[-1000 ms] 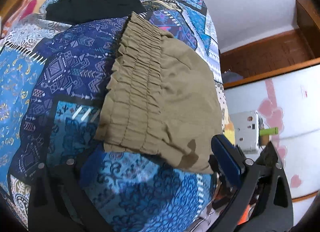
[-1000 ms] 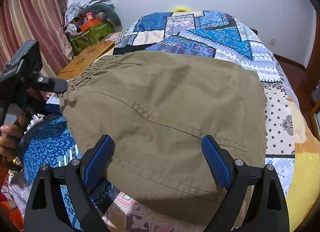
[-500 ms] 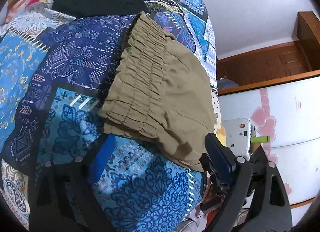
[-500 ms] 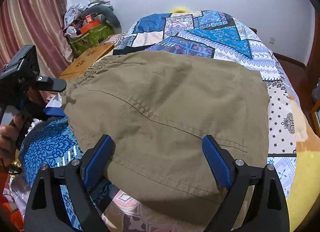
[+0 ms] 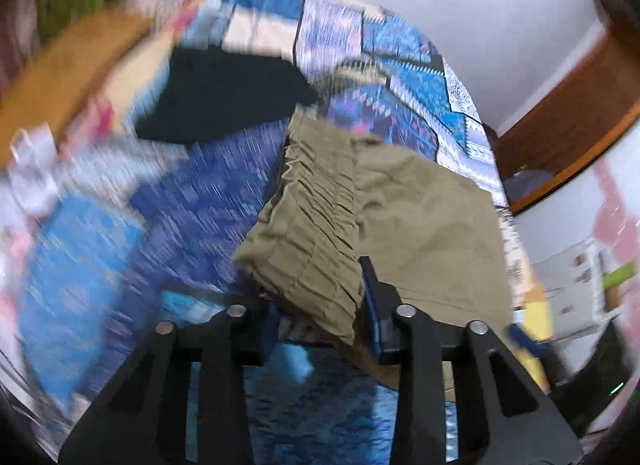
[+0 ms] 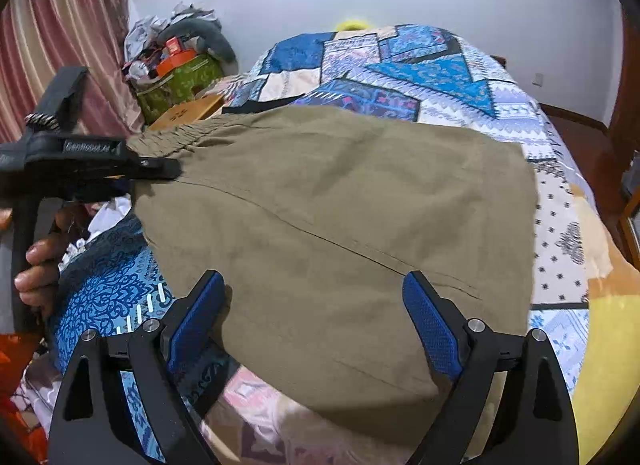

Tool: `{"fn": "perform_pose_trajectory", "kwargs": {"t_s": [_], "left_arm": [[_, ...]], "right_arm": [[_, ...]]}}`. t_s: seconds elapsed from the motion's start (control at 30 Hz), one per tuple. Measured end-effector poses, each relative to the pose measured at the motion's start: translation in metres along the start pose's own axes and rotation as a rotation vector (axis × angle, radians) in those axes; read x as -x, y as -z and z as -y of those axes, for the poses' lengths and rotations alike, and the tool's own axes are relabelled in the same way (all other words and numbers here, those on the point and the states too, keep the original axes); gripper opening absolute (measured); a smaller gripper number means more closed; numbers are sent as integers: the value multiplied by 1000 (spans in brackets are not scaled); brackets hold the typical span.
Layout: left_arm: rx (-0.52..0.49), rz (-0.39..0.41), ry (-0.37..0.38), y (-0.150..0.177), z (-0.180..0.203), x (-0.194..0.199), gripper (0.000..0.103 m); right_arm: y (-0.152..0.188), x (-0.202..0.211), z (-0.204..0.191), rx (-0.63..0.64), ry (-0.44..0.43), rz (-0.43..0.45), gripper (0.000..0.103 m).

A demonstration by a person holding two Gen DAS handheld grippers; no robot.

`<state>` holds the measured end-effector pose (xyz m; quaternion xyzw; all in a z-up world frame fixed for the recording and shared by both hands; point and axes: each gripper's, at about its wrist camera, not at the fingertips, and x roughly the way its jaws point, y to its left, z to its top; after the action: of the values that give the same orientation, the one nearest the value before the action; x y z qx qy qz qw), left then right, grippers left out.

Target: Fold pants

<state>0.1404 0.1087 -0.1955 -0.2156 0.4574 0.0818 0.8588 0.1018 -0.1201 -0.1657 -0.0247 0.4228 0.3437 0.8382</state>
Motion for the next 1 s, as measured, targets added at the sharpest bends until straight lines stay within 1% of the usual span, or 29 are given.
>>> {"fn": "perform_pose_trajectory", "kwargs": {"t_s": [0.03,0.07,0.13,0.23,0.27,0.33,0.4,0.43,0.5,0.57,0.67,0.7,0.8,0.87,1.0], "left_arm": [[-53,43,-45,2,3,9,32],[-83,69,-77,3,3,14,31],[-153,137,-175,7,0,27,30],[-255,242,-316,14,3,43,30],[-281,265,-333,15,5,47,30],[-345,306,-359,16,15,55,30],[-393,354,-384,17,28,61,29],[-429,389,-383,18,40,66,28],[-455,417,-349,16,55,72,27],[-459,422,-270,11,71,80,25],[-442,379,-112,-3,88,87,24],[-436,364,-78,-6,93,86,24],[-400,290,69,-19,106,83,24],[-393,270,109,-19,115,80,24],[-435,252,129,-15,133,75,24]], "right_arm": [[1,3,4,-12,8,3,88],[2,5,7,-22,14,2,88],[6,11,17,-49,40,-1,88],[15,17,31,-86,55,-10,88],[18,19,34,-99,50,-7,89],[23,20,41,-153,0,-10,89],[24,17,39,-153,8,-11,89],[24,17,36,-136,20,-7,90],[22,16,35,-132,26,-5,90],[22,15,38,-150,12,-10,90],[23,14,41,-167,0,-10,90],[24,15,41,-166,2,-8,90],[24,16,40,-168,6,-3,90],[24,19,39,-165,21,0,90],[23,40,39,-139,52,48,90]]}}
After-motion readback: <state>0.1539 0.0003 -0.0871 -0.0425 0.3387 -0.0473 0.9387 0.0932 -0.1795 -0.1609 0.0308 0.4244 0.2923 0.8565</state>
